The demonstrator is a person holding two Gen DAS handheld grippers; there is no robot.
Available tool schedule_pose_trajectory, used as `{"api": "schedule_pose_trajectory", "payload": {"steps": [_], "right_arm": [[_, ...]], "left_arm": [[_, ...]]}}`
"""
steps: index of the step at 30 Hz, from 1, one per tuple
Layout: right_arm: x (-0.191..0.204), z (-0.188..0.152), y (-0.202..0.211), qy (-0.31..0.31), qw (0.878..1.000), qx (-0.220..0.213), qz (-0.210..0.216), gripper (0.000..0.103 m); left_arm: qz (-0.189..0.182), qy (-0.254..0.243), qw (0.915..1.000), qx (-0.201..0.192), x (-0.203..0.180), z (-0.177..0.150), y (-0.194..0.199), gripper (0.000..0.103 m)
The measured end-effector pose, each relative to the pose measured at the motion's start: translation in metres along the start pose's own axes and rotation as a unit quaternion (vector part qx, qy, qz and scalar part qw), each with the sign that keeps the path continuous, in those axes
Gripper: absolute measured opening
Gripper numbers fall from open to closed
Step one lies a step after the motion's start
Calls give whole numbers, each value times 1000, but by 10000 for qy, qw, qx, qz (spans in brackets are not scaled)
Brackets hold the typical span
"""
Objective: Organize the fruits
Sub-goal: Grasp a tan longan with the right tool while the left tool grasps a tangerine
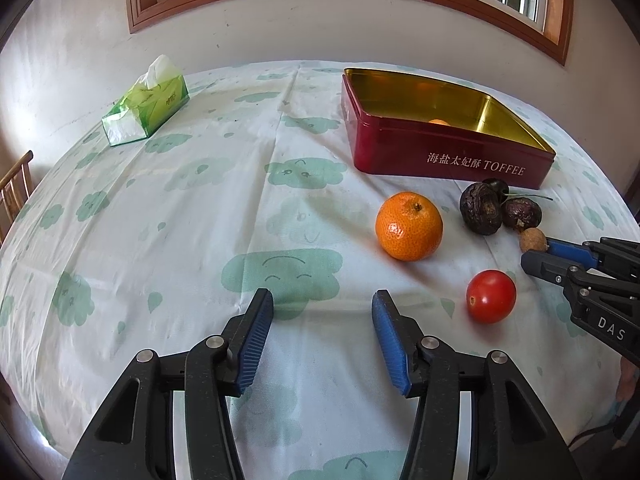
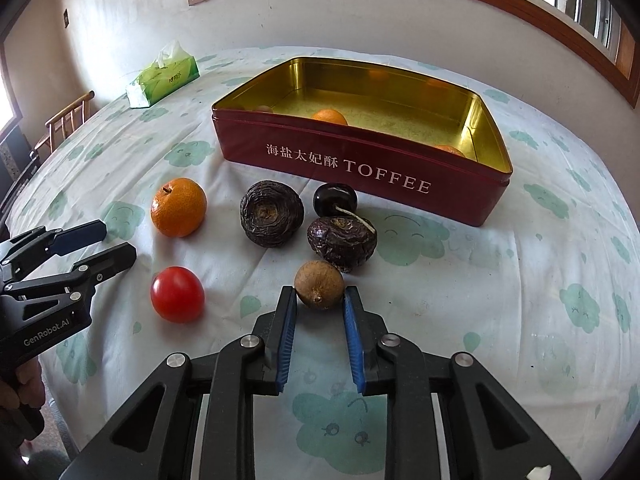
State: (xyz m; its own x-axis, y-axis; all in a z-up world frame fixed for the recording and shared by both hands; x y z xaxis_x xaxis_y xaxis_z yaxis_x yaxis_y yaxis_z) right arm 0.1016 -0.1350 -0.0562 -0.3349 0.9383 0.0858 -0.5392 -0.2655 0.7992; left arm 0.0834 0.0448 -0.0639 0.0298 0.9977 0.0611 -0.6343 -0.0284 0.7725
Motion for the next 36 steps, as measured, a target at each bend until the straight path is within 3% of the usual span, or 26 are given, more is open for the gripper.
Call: {"api": "schedule_pose_trajectory", "payload": {"steps": [15,22,36], "right_arm": [[-45,-15,16,-544,9983,-108,-198,22],[-47,-15,16,-563,9981,-143,-219,22],[-51,-13,14,-526,9978,-193,-348,22]], "left_arm": [[-244,-175,9995,-18,-25,9,-6,53],[-381,-287,9989,-11,-42,14,-10,53],[-288,-337,9990,-28,-56,35,-25,53]]}}
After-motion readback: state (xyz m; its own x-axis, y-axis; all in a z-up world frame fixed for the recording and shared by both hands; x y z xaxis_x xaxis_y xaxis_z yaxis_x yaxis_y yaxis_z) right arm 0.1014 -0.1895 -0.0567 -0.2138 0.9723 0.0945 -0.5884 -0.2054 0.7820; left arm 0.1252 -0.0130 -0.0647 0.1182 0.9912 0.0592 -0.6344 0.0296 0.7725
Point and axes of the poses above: each gripper's, at about its wrist camera, not at the fingertips, and y roughly against the way its jaws point, x to its left, z to its top, the point moved 3 cm from there along -y, roughly the way its jaws point, and after that the axes turned 6 degrees about z, right-handed, at the moved point
